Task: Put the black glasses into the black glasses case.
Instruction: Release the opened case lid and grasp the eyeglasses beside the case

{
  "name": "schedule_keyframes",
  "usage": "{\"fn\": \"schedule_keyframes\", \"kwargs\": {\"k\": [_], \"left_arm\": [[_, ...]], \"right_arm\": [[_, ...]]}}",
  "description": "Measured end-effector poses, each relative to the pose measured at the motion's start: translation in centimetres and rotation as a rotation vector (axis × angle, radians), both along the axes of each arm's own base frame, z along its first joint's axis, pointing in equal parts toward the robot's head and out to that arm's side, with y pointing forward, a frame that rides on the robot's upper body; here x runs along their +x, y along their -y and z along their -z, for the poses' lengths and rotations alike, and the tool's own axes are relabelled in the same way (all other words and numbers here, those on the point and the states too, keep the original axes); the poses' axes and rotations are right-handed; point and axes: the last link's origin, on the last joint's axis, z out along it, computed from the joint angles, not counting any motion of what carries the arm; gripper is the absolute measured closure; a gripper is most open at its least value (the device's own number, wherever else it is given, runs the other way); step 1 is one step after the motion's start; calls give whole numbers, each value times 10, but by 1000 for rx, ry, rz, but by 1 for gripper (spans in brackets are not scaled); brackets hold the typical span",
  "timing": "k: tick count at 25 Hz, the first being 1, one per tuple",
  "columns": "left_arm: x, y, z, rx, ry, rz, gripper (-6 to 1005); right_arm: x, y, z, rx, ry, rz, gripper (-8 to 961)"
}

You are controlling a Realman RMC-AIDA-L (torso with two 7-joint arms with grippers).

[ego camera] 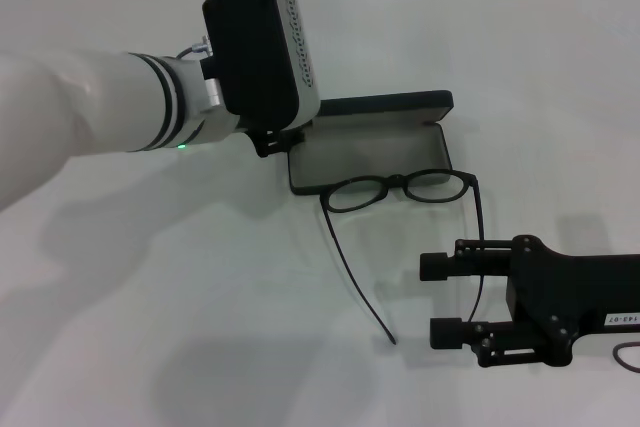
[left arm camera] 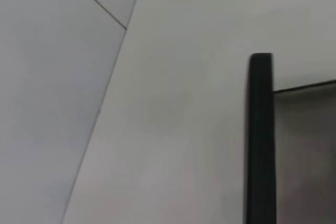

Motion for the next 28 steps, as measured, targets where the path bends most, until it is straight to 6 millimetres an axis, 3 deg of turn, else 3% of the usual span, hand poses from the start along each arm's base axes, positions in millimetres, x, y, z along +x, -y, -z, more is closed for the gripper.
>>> {"fn": "schedule_keyframes", "kwargs": {"k": [8, 14, 21, 24, 28], "left_arm": [[1, -5, 0, 20, -6, 19, 576], [5, 3, 2, -7, -12, 23, 582], [28, 22, -6, -50, 34, 42, 589], [46, 29, -21, -29, 167, 47, 592], [61, 31, -52, -5, 471, -13, 595]], "right_arm": [[0, 0, 0, -1, -1, 0, 273], [4, -2, -1, 4, 14, 24, 273], [2, -44, -25, 24, 143, 86, 274], [-12, -63, -34, -12, 233, 27, 274], [-33, -86, -39, -44, 396, -49, 275]]}}
